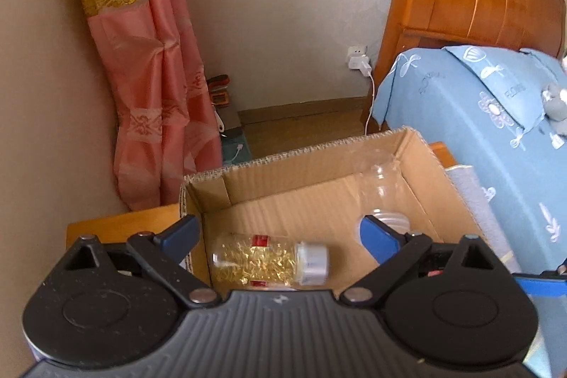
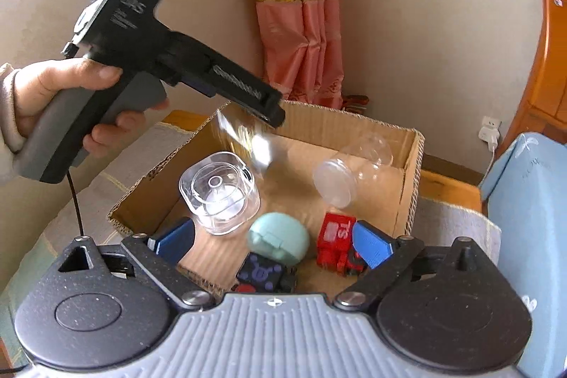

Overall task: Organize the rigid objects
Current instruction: 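Carry both into the box, open right gripper on case while left releases bottle, then withdraw both grippers from the box toward pink keychain and white MEDICAL bottle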

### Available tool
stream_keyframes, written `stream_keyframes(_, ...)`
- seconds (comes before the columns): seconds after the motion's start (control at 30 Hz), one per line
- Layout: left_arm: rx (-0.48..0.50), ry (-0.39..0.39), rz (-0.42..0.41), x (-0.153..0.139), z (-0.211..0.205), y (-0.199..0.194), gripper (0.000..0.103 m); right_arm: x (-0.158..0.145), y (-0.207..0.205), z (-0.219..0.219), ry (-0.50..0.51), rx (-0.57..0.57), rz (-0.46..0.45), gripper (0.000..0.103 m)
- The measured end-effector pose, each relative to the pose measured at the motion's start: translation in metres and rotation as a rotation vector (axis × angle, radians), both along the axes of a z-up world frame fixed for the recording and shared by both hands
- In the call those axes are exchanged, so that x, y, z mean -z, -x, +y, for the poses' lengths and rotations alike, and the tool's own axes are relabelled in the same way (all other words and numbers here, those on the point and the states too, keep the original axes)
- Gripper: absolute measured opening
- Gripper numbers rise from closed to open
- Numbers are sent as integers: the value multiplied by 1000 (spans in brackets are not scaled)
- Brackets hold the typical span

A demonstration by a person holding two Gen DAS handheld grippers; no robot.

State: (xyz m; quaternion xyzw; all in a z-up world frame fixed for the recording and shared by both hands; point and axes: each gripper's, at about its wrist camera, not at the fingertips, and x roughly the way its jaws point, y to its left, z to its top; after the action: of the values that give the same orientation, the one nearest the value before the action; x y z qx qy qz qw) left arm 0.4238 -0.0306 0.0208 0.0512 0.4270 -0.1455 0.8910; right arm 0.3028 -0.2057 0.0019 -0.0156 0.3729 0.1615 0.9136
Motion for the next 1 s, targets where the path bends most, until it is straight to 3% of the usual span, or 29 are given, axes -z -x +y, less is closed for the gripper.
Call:
stream_keyframes(0.5, 9, -35, -89, -43, 30, 111, 99, -9, 86, 14, -47, 113, 7, 103)
stream_keyframes(0.8, -21, -78, -131, -4, 58, 185, 99, 26, 118, 49, -27, 246, 27, 103)
stream_keyframes(1.0, -91, -98, -77, 30, 84, 211, 99, 45, 126, 74, -32, 322, 31, 103)
